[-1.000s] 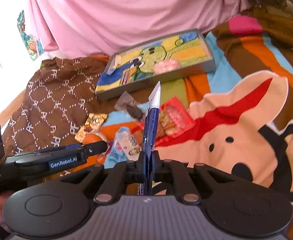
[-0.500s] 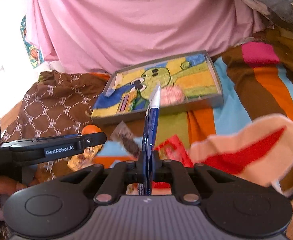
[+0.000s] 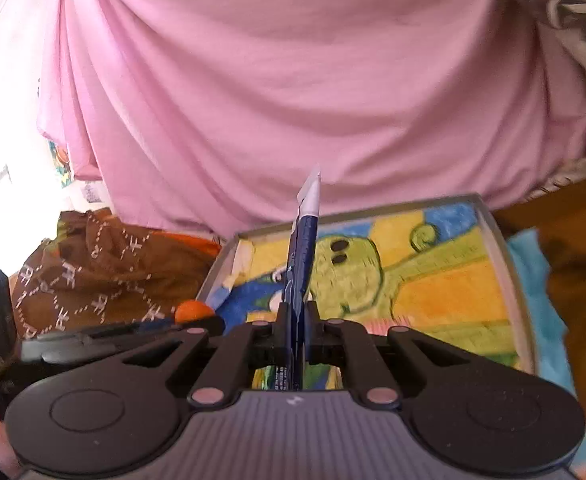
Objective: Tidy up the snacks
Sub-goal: 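Carry the orange with left tool while right tool carries the blue packet into the tray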
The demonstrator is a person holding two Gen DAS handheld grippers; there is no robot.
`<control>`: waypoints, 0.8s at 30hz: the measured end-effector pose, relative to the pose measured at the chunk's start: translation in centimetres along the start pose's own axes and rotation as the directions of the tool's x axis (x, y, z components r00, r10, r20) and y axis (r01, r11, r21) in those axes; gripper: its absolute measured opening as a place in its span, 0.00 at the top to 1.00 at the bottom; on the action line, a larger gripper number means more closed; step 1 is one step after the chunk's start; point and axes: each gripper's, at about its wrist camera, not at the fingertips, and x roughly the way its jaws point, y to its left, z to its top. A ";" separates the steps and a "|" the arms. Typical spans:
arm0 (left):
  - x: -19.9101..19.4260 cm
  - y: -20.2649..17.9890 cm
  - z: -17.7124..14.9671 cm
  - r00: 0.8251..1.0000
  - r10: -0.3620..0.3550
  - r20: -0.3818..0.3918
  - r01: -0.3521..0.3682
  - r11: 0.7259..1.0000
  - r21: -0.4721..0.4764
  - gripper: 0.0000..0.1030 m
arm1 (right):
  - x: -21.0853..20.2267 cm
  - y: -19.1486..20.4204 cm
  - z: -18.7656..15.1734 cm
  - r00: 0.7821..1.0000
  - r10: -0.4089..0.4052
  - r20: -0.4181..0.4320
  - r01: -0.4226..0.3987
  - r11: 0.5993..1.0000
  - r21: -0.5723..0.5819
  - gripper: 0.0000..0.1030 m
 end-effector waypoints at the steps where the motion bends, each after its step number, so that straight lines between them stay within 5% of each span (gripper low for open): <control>1: 0.7 0.6 0.1 1.000 0.006 -0.003 -0.006 1.000 -0.007 0.64 | 0.8 -0.1 0.2 1.000 0.000 0.001 0.000 1.000 -0.004 0.93; 10: 3.9 3.4 -1.6 0.998 0.029 -0.062 -0.032 0.998 -0.048 0.64 | 6.2 -0.2 0.1 0.997 -0.006 -0.071 0.002 0.998 -0.056 0.93; 24: 4.5 3.9 -2.3 0.995 0.030 -0.092 -0.035 0.998 -0.052 0.63 | 8.1 -0.9 -0.3 0.990 -0.067 -0.126 0.059 0.996 -0.066 0.88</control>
